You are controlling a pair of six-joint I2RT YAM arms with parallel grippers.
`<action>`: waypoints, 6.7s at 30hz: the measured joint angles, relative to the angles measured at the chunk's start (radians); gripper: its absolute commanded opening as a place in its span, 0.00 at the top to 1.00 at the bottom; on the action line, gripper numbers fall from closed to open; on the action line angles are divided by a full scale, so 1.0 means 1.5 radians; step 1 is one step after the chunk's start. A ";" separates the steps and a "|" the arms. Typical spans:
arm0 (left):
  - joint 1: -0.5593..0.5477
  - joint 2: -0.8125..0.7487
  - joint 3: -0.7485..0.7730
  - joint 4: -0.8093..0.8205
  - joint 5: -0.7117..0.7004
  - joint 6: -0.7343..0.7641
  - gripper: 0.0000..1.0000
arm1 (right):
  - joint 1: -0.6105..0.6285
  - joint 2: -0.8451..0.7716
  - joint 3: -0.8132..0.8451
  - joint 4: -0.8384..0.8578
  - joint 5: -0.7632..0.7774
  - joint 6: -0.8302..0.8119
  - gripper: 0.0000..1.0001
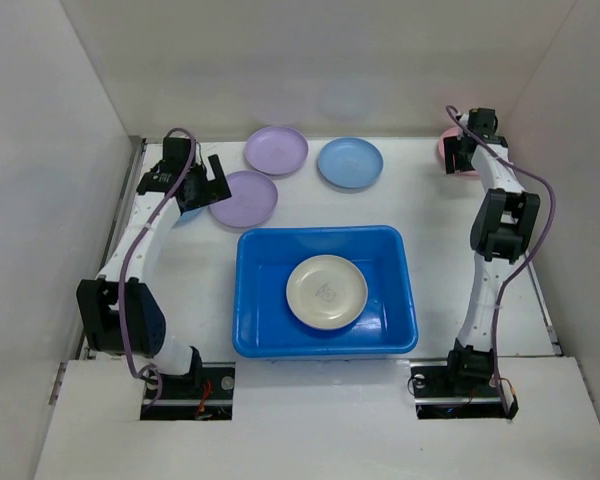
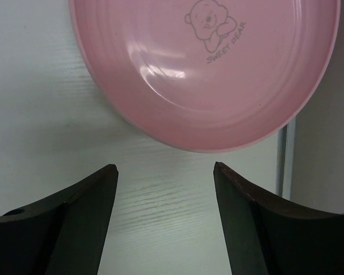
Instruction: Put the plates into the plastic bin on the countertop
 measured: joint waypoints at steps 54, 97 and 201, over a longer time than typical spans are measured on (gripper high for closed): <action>0.001 0.087 -0.007 -0.031 -0.040 0.037 0.00 | 0.083 0.092 0.007 0.110 0.098 -0.311 0.98; -0.045 -0.076 -0.118 0.075 -0.105 0.018 0.00 | 0.455 -0.490 -0.259 -0.084 -0.049 0.016 0.98; 0.254 0.296 -0.052 0.277 -0.034 -0.257 1.00 | 0.240 -0.813 -0.684 0.127 -0.330 0.397 0.34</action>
